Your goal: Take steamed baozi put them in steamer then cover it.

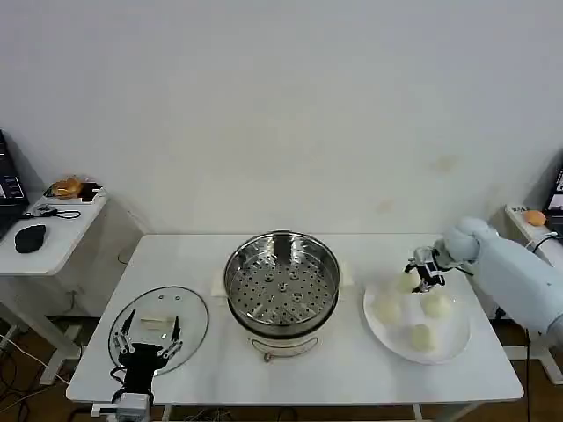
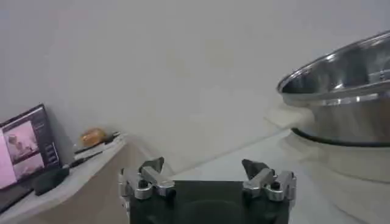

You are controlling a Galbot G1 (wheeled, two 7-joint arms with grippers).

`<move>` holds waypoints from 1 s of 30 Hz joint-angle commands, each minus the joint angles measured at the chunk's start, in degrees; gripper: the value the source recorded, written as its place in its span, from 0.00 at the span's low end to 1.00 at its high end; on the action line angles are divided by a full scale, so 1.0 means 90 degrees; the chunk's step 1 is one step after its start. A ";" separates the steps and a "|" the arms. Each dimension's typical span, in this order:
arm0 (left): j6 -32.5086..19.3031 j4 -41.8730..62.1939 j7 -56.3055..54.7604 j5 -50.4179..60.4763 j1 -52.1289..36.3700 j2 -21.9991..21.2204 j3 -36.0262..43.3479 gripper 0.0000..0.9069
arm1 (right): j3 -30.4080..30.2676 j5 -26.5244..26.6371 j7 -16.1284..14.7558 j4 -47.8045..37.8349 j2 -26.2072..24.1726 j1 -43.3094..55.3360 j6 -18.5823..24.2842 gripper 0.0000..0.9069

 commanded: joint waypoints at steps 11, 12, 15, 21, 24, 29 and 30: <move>0.0063 0.0000 0.0067 -0.0695 0.0066 0.0043 -0.0265 1.00 | -0.1517 0.1489 0.0020 0.0695 0.0725 0.2717 -0.0105 0.70; 0.0080 -0.0002 0.0080 -0.0755 0.0069 0.0046 -0.0275 1.00 | -0.1548 0.1522 0.0024 0.0709 0.0746 0.2734 -0.0107 0.70; 0.0222 -0.0007 0.0157 -0.1388 0.0068 0.0079 -0.0306 1.00 | -0.1868 0.1833 0.0105 0.0942 0.1209 0.2944 -0.0128 0.70; 0.0376 -0.0061 0.0279 -0.2227 0.0054 0.0129 -0.0313 1.00 | -0.2197 0.2117 0.0142 0.1353 0.1993 0.2982 -0.0033 0.70; 0.0362 -0.0025 0.0276 -0.2115 0.0051 0.0099 -0.0298 1.00 | -0.2306 0.2098 0.0108 0.1291 0.2423 0.2910 0.0135 0.70; 0.0349 -0.0020 0.0265 -0.2040 0.0094 0.0069 -0.0324 1.00 | -0.2449 0.1728 0.0029 0.1106 0.2783 0.2671 0.0560 0.70; 0.0349 -0.0009 0.0257 -0.2041 0.0100 0.0070 -0.0347 1.00 | -0.2540 0.1674 0.0017 0.1079 0.2809 0.2641 0.0657 0.70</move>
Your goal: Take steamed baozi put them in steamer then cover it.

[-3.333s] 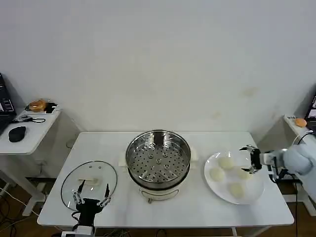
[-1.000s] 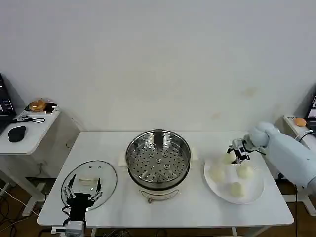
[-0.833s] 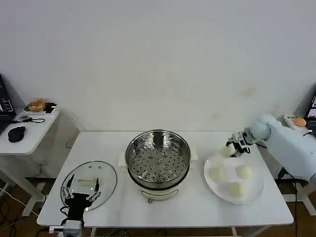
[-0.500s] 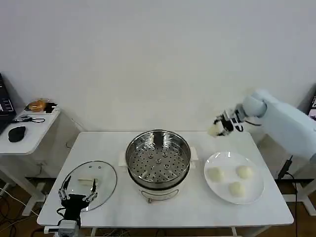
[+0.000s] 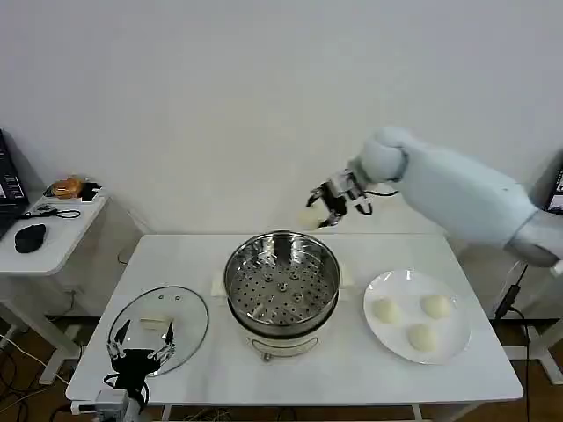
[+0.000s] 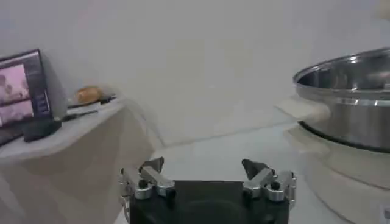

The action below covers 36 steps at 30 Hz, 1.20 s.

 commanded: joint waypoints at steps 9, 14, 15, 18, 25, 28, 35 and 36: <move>0.0057 0.0076 0.0006 -0.0356 -0.0041 0.0006 -0.0067 1.00 | -0.0607 -0.0612 0.0177 -0.0031 0.0637 -0.0245 0.1346 0.70; 0.0056 0.0103 0.0006 -0.0341 -0.0070 0.0006 -0.0064 1.00 | -0.0613 -0.1084 0.0380 -0.0263 0.0742 -0.0426 0.1765 0.70; 0.0055 0.0103 0.0005 -0.0338 -0.0067 0.0001 -0.0062 1.00 | -0.0614 -0.1131 0.0398 -0.0286 0.0750 -0.0446 0.1801 0.70; 0.0051 0.0114 0.0006 -0.0325 -0.0076 -0.0014 -0.0059 1.00 | -0.0620 -0.1415 0.0489 -0.0381 0.0772 -0.0534 0.1933 0.70; 0.0044 0.0128 0.0008 -0.0323 -0.0081 -0.0020 -0.0058 1.00 | -0.0584 -0.1669 0.0584 -0.0527 0.0805 -0.0617 0.2042 0.70; 0.0043 0.0129 0.0007 -0.0324 -0.0089 -0.0016 -0.0070 1.00 | -0.0540 -0.1784 0.0644 -0.0628 0.0857 -0.0628 0.2109 0.70; 0.0041 0.0128 0.0002 -0.0318 -0.0096 -0.0016 -0.0071 1.00 | -0.0439 -0.2088 0.0733 -0.0889 0.0948 -0.0692 0.2263 0.71; 0.0041 0.0126 0.0001 -0.0318 -0.0096 -0.0018 -0.0071 1.00 | -0.0429 -0.2098 0.0743 -0.0899 0.0950 -0.0699 0.2277 0.71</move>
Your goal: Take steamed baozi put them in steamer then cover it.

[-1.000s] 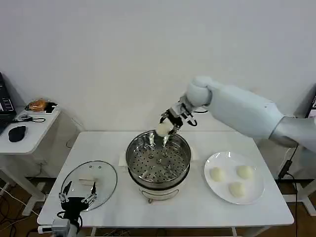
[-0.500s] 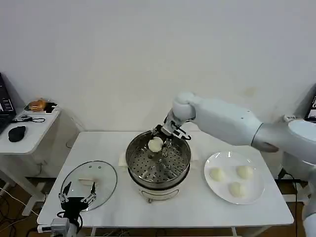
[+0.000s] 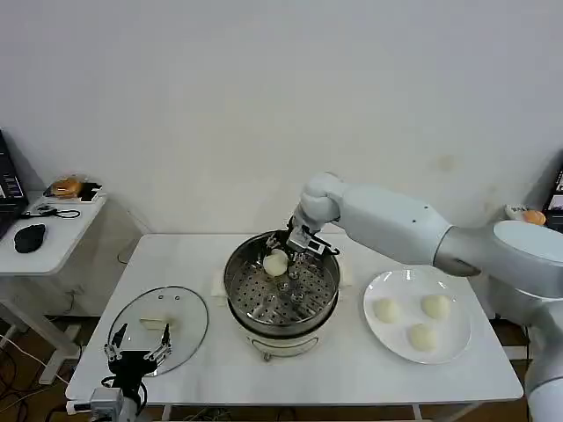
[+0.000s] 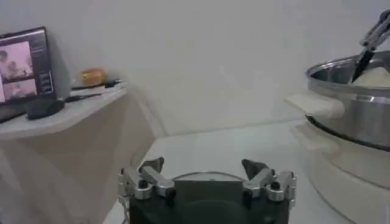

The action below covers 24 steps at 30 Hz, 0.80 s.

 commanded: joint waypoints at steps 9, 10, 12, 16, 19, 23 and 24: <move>0.0011 -0.0020 0.0004 0.0001 -0.0004 0.0000 0.0020 1.00 | 0.0098 0.0051 0.0097 0.0015 -0.0101 0.0124 0.0141 1.00; 0.0011 -0.0022 0.0004 0.0002 -0.0002 0.0003 0.0023 1.00 | 0.0112 0.0109 0.0070 0.0085 -0.0131 0.0164 0.0075 1.00; 0.0015 -0.0032 0.0005 0.0001 0.0002 0.0012 0.0028 1.00 | 0.0110 0.0458 -0.0004 0.0310 -0.0311 0.0336 -0.0176 1.00; 0.0027 -0.0055 0.0014 -0.0032 0.0000 0.0050 0.0036 1.00 | 0.0017 0.1205 -0.0058 0.0786 -0.0787 0.0836 -0.0574 1.00; 0.0045 -0.0108 0.0020 -0.0171 -0.0002 0.0130 0.0015 1.00 | -0.0135 0.1886 -0.0026 0.1256 -0.1296 0.1213 -0.1045 1.00; 0.0174 -0.0219 0.0045 -0.0622 -0.0035 0.0267 -0.0072 1.00 | -0.0456 0.2759 0.0139 0.2012 -0.2431 0.1698 -0.1940 1.00; 0.0219 -0.0250 0.0054 -0.0712 -0.0052 0.0301 -0.0089 1.00 | -0.0518 0.2819 0.0158 0.2144 -0.2615 0.1771 -0.2069 1.00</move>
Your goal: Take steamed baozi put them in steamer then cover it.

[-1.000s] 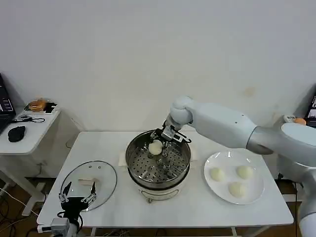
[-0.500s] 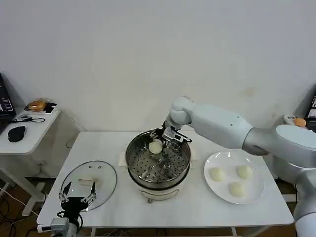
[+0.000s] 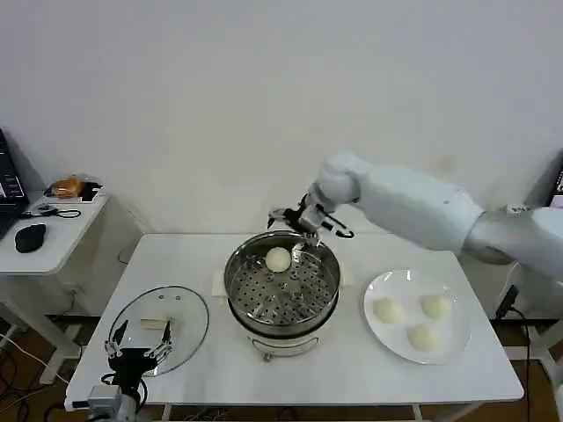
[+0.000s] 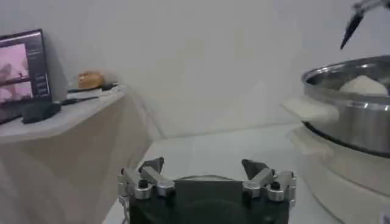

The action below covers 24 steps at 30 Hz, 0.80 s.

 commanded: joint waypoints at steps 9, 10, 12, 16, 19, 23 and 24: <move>0.0147 -0.0144 0.0078 -0.0489 -0.0121 0.0310 0.0025 1.00 | -0.0986 0.1036 0.0308 0.2347 -0.3770 0.0487 -0.2000 1.00; 0.0149 -0.0125 0.0077 -0.0483 -0.0151 0.0335 0.0063 1.00 | -0.0934 0.0916 0.0299 0.2481 -0.4065 0.0247 -0.2105 1.00; 0.0166 -0.0109 0.0079 -0.0478 -0.0186 0.0357 0.0093 1.00 | -0.0620 0.0747 0.0279 0.2580 -0.4293 -0.0351 -0.2149 1.00; 0.0224 -0.0100 0.0090 -0.0452 -0.0245 0.0403 0.0155 1.00 | 0.1329 0.0327 0.0246 0.2619 -0.4904 -0.2630 -0.2243 1.00; 0.0265 -0.0098 0.0094 -0.0437 -0.0270 0.0436 0.0173 1.00 | 0.1862 0.0145 0.0264 0.2559 -0.4901 -0.3649 -0.2286 1.00; 0.0293 -0.0084 0.0090 -0.0435 -0.0313 0.0432 0.0164 1.00 | 0.1812 0.0036 0.0324 0.2222 -0.4515 -0.3838 -0.2433 1.00; 0.0294 -0.0079 0.0093 -0.0431 -0.0313 0.0426 0.0164 1.00 | 0.1768 0.0032 0.0344 0.2121 -0.4366 -0.3854 -0.2482 1.00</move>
